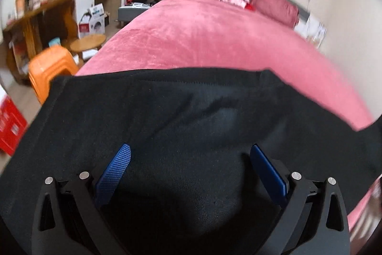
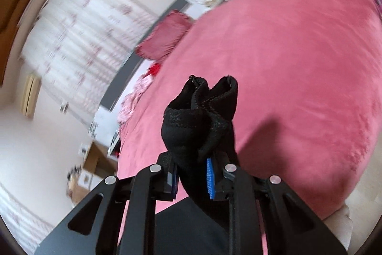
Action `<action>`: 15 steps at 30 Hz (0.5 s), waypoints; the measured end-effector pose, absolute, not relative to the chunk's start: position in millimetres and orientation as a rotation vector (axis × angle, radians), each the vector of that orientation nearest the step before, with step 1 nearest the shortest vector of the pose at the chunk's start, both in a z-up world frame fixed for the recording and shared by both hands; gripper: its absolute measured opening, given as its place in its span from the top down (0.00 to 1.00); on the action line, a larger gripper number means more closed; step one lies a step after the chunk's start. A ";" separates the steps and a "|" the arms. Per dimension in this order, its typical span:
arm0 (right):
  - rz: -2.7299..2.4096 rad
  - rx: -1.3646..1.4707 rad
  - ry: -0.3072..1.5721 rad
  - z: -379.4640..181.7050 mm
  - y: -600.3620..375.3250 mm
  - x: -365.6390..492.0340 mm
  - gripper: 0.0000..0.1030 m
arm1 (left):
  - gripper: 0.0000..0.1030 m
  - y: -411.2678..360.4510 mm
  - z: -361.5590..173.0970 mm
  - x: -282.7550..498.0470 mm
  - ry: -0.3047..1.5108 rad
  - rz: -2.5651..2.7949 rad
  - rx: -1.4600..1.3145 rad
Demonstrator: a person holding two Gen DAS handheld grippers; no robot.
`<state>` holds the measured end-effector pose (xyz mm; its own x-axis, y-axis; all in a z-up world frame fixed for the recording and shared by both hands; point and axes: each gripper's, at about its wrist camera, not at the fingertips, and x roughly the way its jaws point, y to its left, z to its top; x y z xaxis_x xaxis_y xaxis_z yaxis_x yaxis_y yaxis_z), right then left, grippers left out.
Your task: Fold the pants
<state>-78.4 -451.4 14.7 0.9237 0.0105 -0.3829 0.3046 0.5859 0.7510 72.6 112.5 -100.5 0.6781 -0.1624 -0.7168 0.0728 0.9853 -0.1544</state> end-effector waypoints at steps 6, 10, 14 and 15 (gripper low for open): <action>-0.049 0.700 0.396 49.2 -356.5 -58.8 0.83 | 0.04 115.5 -102.8 67.1 0.814 -0.130 -0.099; 0.055 0.552 0.428 51.5 -289.8 -37.5 0.82 | 0.04 123.3 -102.2 69.0 0.803 -0.156 -0.148; 0.161 0.456 0.490 39.0 -236.7 -18.3 0.82 | 0.04 123.1 -102.4 68.8 0.797 -0.161 -0.156; 0.191 0.436 0.511 34.2 -221.0 -13.8 0.82 | 0.04 122.6 -102.5 68.7 0.796 -0.161 -0.154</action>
<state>-13.8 -221.0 34.2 0.8573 0.2830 -0.4301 -0.0690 0.8910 0.4487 68.7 122.6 -102.5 0.6886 -0.2009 -0.6967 0.0852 0.9766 -0.1974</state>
